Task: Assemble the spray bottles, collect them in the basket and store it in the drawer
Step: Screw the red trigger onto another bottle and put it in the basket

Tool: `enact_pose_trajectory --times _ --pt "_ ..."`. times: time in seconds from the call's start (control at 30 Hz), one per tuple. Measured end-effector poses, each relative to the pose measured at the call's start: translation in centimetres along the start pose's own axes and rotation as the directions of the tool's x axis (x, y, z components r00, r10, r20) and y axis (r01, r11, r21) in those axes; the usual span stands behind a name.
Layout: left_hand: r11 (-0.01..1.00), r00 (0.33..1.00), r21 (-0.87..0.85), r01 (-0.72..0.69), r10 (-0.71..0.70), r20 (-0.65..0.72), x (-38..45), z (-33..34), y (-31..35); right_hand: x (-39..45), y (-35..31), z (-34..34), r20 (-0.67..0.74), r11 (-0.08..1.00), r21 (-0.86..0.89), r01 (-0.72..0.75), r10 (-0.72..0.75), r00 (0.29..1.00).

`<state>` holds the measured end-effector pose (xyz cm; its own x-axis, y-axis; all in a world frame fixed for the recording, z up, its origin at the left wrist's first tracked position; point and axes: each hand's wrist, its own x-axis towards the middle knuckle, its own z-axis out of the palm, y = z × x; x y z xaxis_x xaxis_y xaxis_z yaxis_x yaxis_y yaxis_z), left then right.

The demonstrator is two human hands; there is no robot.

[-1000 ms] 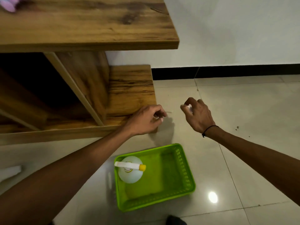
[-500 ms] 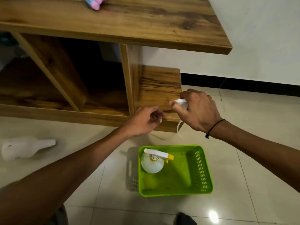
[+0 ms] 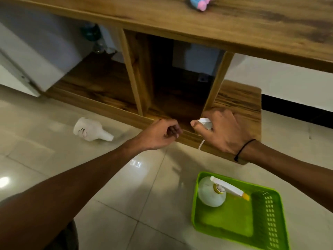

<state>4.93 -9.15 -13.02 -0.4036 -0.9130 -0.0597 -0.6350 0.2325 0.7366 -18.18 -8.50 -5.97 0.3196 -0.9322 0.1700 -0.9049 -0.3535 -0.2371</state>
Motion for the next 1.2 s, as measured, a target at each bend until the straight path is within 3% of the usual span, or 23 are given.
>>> enact_pose_trajectory --times 0.33,0.6,0.77,0.93,1.1,1.2 --pt "0.993 0.996 0.081 0.091 -0.090 -0.006 -2.0 -2.3 -5.0 -0.1 -1.0 1.1 -0.007 0.999 -0.048 0.001 -0.002 1.000" --pt "0.982 0.993 0.145 0.118 -0.115 -0.034 -2.4 -3.3 -7.1 -1.3 -4.1 2.8 0.068 0.999 -0.009 0.040 -0.039 0.997" --pt "0.947 0.991 0.292 0.132 -0.135 -0.011 -3.0 -4.8 -9.6 -0.6 -5.8 4.2 0.154 0.996 -0.032 0.086 -0.080 0.985" --pt "0.796 0.996 0.604 0.029 -0.075 0.050 -4.6 -7.8 -14.9 0.1 -6.7 5.7 0.173 0.988 -0.027 0.151 -0.145 0.974" --pt "0.455 0.972 0.886 -0.086 -0.158 0.175 -5.1 -10.3 -16.7 0.8 -7.3 6.7 0.183 0.982 -0.053 0.183 -0.170 0.968" --pt "0.338 0.949 0.932 -0.128 -0.231 0.214 -5.5 -10.4 -17.6 1.2 -7.6 7.0 0.198 0.980 -0.049 0.192 -0.179 0.964"
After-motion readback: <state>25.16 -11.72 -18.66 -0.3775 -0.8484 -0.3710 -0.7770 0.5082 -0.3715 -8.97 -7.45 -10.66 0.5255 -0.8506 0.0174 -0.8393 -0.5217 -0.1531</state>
